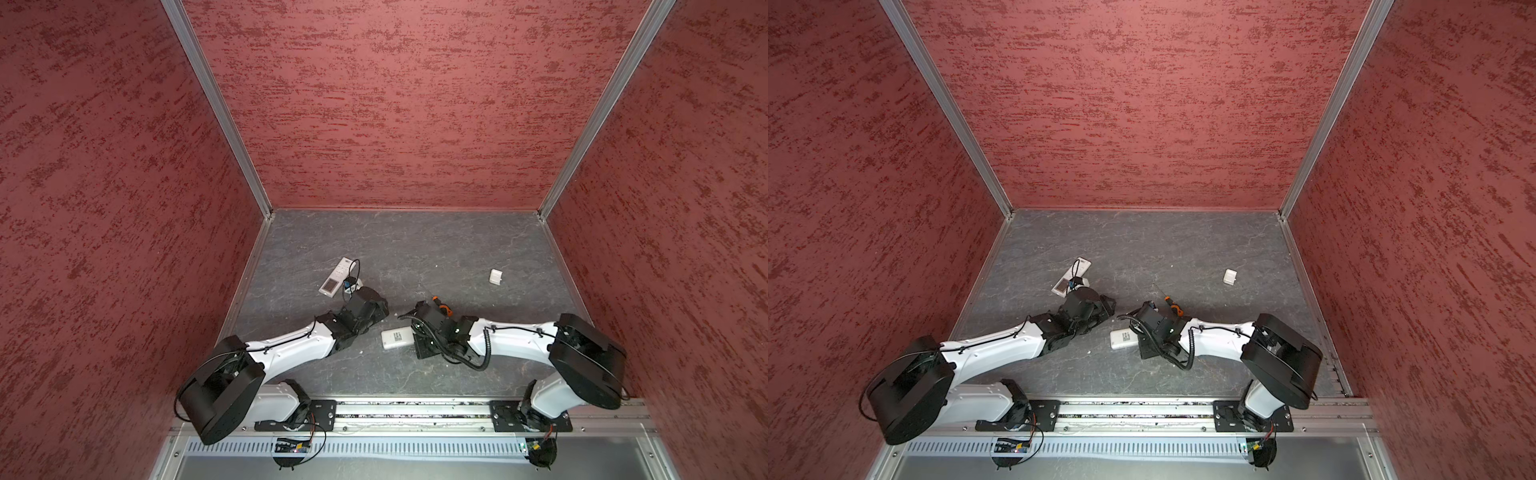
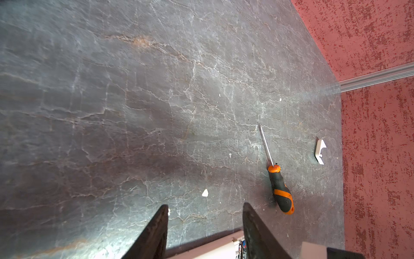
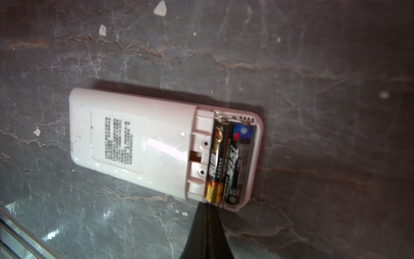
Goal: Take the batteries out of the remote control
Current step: 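Move the right gripper from the remote toward the orange screwdriver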
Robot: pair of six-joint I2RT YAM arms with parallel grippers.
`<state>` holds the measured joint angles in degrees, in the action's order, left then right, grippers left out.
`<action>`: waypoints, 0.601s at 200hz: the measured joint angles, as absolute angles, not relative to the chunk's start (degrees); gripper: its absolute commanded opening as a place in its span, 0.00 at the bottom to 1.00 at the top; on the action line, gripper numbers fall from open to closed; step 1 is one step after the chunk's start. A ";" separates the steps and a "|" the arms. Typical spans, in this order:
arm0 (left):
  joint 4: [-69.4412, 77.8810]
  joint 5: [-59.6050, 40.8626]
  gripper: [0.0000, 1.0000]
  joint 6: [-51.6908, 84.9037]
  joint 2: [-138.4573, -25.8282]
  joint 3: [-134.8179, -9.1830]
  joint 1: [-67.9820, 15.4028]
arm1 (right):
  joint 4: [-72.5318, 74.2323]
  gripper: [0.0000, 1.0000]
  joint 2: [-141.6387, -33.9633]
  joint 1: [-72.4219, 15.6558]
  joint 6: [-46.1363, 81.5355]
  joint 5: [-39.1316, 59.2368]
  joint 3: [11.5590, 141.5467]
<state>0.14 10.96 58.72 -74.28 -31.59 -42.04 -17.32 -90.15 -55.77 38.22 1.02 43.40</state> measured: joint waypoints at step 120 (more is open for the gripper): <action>2.07 10.33 0.54 60.05 -75.94 -31.42 -41.30 | -17.89 0.01 -91.85 -53.19 34.63 1.10 45.50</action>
<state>2.07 10.33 60.05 -75.94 -31.42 -41.30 -17.89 -91.85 -53.19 34.63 1.10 45.50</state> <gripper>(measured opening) 0.536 0.043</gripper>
